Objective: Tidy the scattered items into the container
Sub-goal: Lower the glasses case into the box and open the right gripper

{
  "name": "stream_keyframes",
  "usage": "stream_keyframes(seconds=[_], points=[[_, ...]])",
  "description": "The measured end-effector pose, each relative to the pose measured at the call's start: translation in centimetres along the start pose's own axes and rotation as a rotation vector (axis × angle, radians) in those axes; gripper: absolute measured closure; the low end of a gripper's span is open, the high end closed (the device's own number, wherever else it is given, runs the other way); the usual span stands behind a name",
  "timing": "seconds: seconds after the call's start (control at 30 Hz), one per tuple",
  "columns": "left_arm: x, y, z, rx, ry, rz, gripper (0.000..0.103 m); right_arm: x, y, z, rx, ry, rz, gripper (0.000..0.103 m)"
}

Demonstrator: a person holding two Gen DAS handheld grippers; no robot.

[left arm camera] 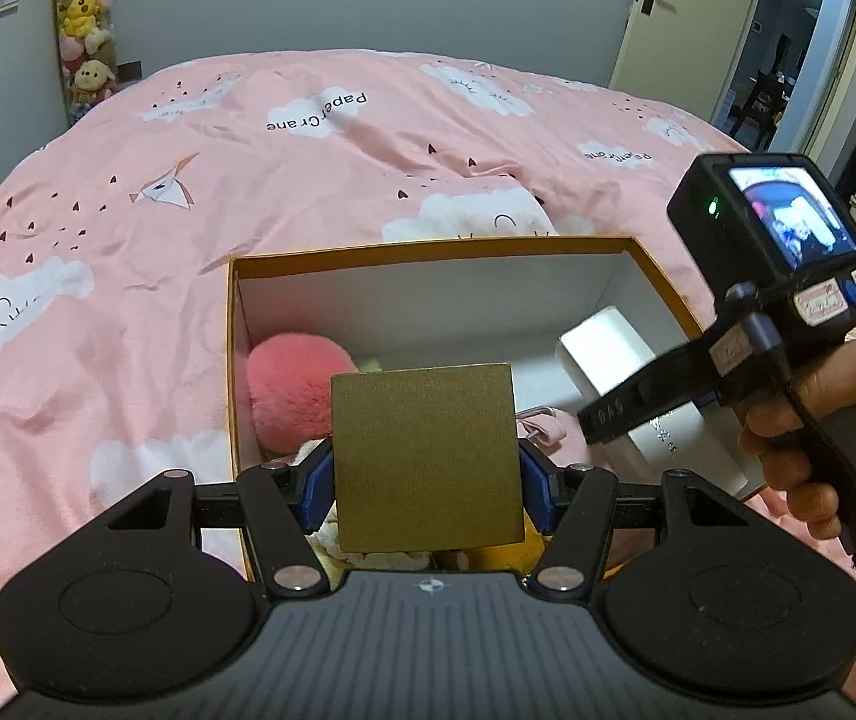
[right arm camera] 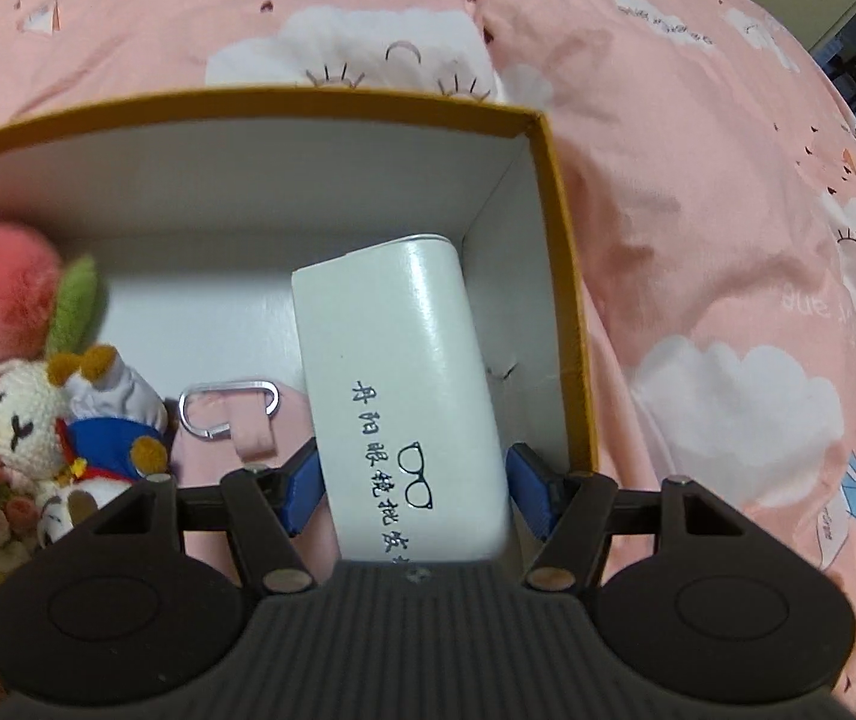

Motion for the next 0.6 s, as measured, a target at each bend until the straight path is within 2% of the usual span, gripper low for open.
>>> stream_keyframes(seconds=[0.1, 0.17, 0.33, 0.47, 0.57, 0.6], points=[[0.0, -0.1, -0.1, -0.003, 0.002, -0.001, 0.033, -0.2, -0.5, -0.4, -0.031, 0.042, -0.030, 0.037], [0.2, -0.3, -0.3, -0.003, 0.007, -0.004, 0.033, -0.2, -0.4, -0.4, -0.027, 0.036, -0.039, 0.036], [0.3, -0.7, -0.4, -0.007, 0.001, -0.014, 0.033, 0.0, -0.2, 0.2, 0.009, 0.056, -0.084, 0.041], [0.5, -1.3, -0.2, 0.001, -0.023, -0.023, 0.033, 1.0, 1.1, 0.4, 0.047, 0.130, -0.056, 0.049], [0.8, -1.6, 0.0, 0.008, -0.043, -0.031, 0.033, 1.8, 1.5, 0.2, 0.152, 0.232, -0.054, 0.053], [0.8, -1.8, 0.1, 0.009, -0.051, -0.032, 0.033, 2.0, 1.6, 0.2, 0.160, 0.267, -0.032, 0.053]])
Point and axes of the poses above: each gripper's, at about its wrist camera, not at the fingertips, and y roughly against the way its jaws point, z to its right, x to its top, the point moved 6 cm from there along -y, roughly the way its jaws point, and after that the axes turned 8 degrees about x, right-handed, at the moved point
